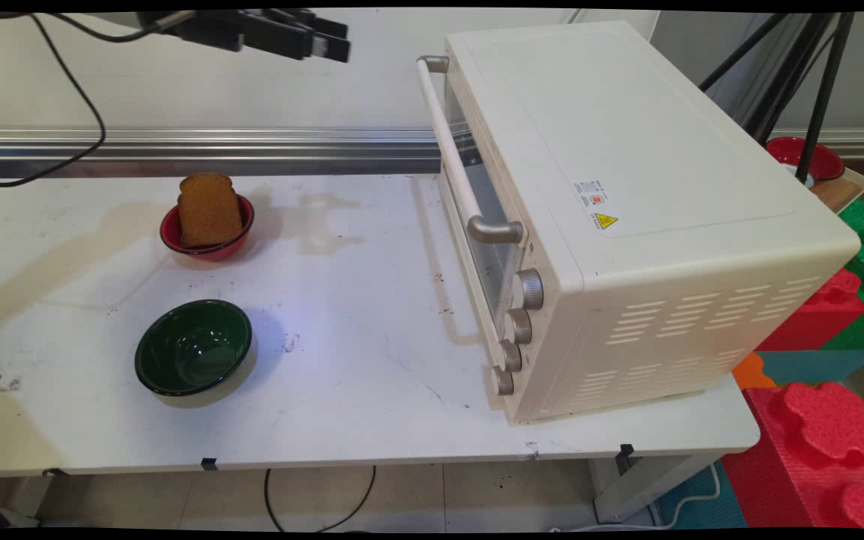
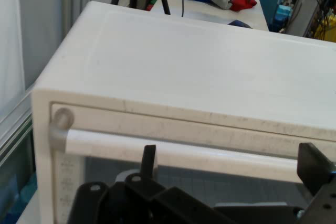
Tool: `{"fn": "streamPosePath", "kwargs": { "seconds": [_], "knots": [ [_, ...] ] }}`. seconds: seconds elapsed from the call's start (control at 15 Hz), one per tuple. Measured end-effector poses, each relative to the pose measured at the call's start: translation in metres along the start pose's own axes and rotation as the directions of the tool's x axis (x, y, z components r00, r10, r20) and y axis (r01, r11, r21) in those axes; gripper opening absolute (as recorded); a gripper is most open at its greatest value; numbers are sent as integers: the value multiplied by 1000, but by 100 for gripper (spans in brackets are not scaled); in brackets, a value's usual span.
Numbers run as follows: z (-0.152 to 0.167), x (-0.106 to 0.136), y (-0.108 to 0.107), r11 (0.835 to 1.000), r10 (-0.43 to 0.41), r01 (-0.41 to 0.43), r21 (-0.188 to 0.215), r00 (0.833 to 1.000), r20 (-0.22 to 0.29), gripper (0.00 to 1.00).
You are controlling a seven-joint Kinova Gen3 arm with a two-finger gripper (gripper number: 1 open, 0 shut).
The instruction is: Open the oven
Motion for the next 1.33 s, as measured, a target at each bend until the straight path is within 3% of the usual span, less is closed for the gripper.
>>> {"fn": "streamPosePath", "kwargs": {
  "seconds": [0.47, 0.87, 0.93, 1.33],
  "knots": [
    [51, 6, 10, 996, 93, -92, -23, 995, 40, 100],
    [77, 5, 16, 988, 150, -147, -37, 986, 72, 100],
    [80, 5, 17, 987, 157, -155, -38, 985, 76, 0],
    [102, 5, 22, 982, 188, -185, -48, 977, 97, 0]
  ]
}}
